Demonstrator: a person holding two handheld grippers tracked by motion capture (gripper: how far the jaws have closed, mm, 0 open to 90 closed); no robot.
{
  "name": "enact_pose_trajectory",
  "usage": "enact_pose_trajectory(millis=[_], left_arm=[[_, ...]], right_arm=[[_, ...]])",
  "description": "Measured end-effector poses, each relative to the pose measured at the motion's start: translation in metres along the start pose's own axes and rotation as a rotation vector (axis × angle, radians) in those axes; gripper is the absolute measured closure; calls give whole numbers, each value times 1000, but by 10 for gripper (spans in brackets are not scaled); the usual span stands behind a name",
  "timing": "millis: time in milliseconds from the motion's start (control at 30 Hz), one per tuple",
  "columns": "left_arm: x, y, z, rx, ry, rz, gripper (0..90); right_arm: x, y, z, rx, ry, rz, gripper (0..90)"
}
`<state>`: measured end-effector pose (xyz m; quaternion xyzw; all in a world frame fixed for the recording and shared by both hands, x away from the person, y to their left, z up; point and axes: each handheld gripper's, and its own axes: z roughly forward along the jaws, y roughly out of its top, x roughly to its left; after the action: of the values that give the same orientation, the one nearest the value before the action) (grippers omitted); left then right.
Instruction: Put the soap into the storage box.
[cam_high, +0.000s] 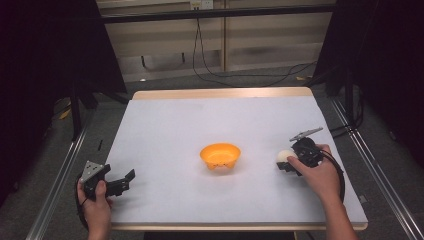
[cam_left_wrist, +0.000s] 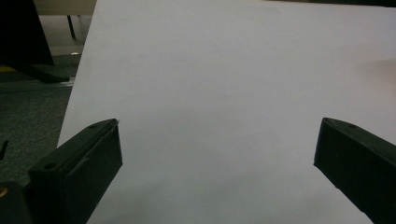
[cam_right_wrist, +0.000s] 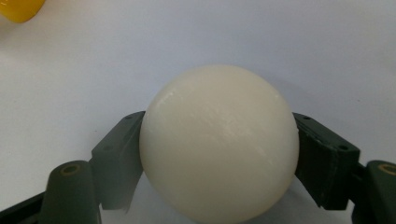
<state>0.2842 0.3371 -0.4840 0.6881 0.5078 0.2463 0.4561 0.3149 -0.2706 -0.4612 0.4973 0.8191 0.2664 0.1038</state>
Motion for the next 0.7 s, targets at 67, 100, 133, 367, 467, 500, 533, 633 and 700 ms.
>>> enact_pose_trajectory(millis=[67,100,133,367,467,500,533,633,700], left_arm=[[0,0,0,0,1,4,8],[0,0,0,-1,0,0,8],[0,0,0,0,0,0,8],[0,0,0,0,0,0,8],[0,0,0,0,0,0,8],[0,0,0,0,1,3,8],[0,0,0,0,0,2,8],[0,0,0,0,0,3,8],[0,0,0,1,-1,2,8]], right_arm=[[-1,0,-1,-3,2,2,245],[-1,2,-4,-14,1,2,246],[-1,3,-5,-18,3,-1,246],[2,9,-12,-35,13,-3,246],[3,12,-12,-51,27,-11,246],[4,13,-13,-45,21,-7,246],[4,14,-13,-53,26,-10,246],[6,17,-13,-43,22,-16,246],[8,19,-13,-47,25,-17,246]])
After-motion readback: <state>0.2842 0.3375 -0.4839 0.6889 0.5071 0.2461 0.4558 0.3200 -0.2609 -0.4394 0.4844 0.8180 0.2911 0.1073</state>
